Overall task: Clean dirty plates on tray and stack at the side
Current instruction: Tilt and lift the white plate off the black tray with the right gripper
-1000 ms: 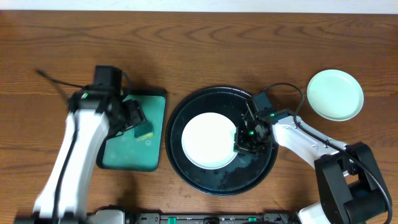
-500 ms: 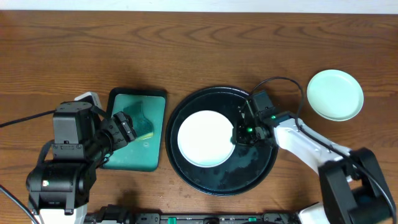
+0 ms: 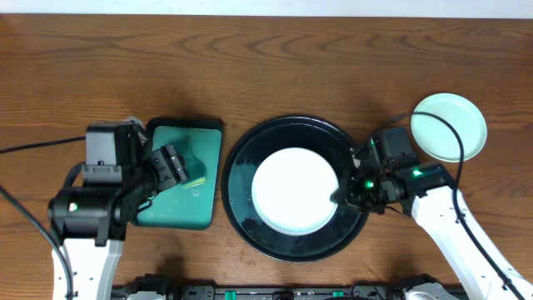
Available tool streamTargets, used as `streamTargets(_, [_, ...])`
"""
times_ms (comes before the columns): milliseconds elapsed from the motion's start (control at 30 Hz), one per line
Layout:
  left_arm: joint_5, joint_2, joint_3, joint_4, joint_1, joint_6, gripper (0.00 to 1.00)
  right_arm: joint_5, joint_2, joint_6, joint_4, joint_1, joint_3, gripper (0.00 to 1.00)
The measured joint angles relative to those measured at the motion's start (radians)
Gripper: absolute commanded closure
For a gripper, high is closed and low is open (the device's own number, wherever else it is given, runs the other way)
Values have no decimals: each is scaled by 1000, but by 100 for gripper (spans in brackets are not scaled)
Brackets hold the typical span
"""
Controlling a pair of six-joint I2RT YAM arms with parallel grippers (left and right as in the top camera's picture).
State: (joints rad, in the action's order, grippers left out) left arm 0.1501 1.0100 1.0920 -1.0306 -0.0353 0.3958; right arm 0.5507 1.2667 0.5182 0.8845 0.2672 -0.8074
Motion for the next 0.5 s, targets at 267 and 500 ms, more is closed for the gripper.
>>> streamTargets(267, [13, 58, 0, 0, 0, 0, 18, 262, -5, -76, -122, 0, 0, 98])
streamTargets(500, [20, 61, 0, 0, 0, 0, 18, 43, -5, -135, -383, 0, 0, 98])
